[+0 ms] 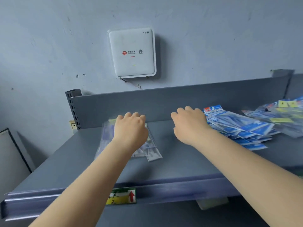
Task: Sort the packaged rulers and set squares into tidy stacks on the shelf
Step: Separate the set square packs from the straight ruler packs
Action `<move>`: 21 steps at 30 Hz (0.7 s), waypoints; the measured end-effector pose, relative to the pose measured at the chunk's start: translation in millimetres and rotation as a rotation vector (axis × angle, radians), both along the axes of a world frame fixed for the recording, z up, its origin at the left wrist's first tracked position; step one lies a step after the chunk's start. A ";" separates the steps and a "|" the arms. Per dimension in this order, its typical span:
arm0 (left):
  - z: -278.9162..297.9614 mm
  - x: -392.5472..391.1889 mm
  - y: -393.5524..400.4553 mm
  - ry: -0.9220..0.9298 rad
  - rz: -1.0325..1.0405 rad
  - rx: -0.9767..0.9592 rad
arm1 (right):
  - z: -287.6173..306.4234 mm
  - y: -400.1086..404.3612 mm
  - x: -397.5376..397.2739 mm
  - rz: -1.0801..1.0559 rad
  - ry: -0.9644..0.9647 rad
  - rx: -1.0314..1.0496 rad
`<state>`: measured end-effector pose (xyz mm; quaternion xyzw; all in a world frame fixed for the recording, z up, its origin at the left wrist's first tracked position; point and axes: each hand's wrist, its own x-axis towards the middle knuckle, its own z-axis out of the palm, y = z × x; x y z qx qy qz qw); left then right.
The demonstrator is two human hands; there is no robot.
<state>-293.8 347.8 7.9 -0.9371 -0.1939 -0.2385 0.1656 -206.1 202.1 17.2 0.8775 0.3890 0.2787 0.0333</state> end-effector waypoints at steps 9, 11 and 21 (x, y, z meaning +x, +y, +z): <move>1.4 77.6 -134.0 -0.004 -0.165 -0.001 | -2.9 -135.2 49.4 -0.012 0.006 -0.013; -0.1 94.5 -169.3 -0.003 -0.191 -0.008 | -5.1 -172.3 60.3 -0.010 0.009 -0.039; -9.3 174.5 -327.7 0.042 -0.286 -0.044 | -14.7 -339.1 124.2 -0.077 0.079 0.012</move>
